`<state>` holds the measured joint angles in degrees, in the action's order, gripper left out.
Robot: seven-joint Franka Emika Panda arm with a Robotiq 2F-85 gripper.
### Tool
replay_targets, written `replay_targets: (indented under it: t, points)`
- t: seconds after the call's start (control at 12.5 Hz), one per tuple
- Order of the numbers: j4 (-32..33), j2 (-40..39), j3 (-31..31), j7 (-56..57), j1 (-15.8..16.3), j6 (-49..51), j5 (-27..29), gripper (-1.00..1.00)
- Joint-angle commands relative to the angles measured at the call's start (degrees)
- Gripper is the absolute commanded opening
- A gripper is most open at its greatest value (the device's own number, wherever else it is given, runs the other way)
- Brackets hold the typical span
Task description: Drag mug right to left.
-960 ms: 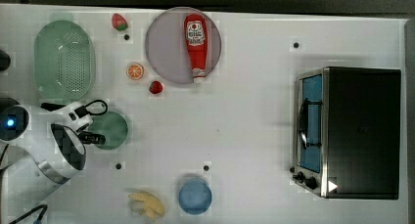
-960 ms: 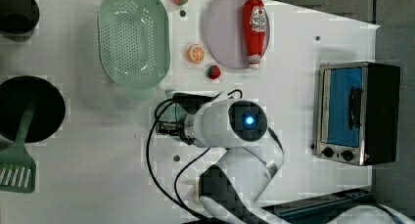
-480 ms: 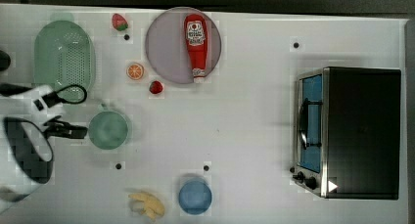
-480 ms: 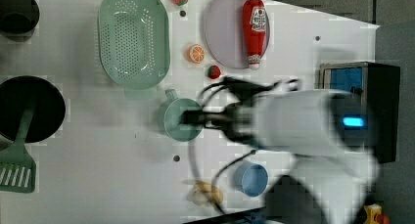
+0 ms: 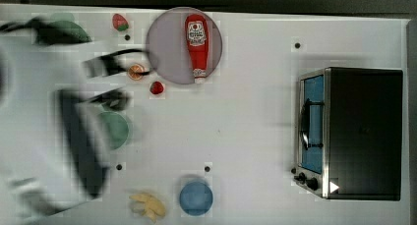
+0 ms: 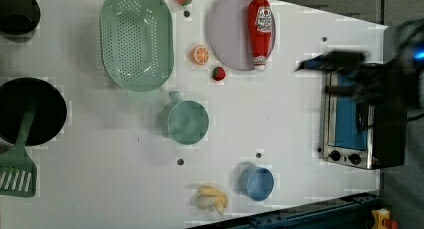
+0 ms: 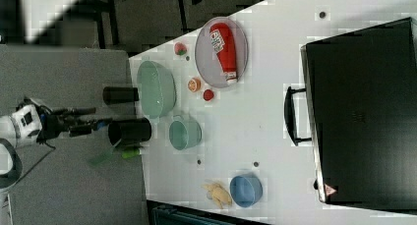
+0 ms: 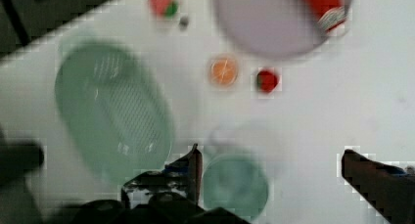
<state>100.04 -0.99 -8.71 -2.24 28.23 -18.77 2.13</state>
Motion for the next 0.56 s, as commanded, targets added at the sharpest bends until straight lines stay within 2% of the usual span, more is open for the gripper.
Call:
replay_targets:
  t: [0.08, 0.32, 0.56]
  points:
    - [2.92, -2.55, -6.85, -2.95, -5.83, 0.93, -0.44, 1.0]
    - [3.12, -2.6, -11.7, -2.94, -6.34, 0.87, -0.95, 1.0]
    - [3.12, -2.62, -12.15, -2.95, -6.31, 0.75, -0.94, 1.0]
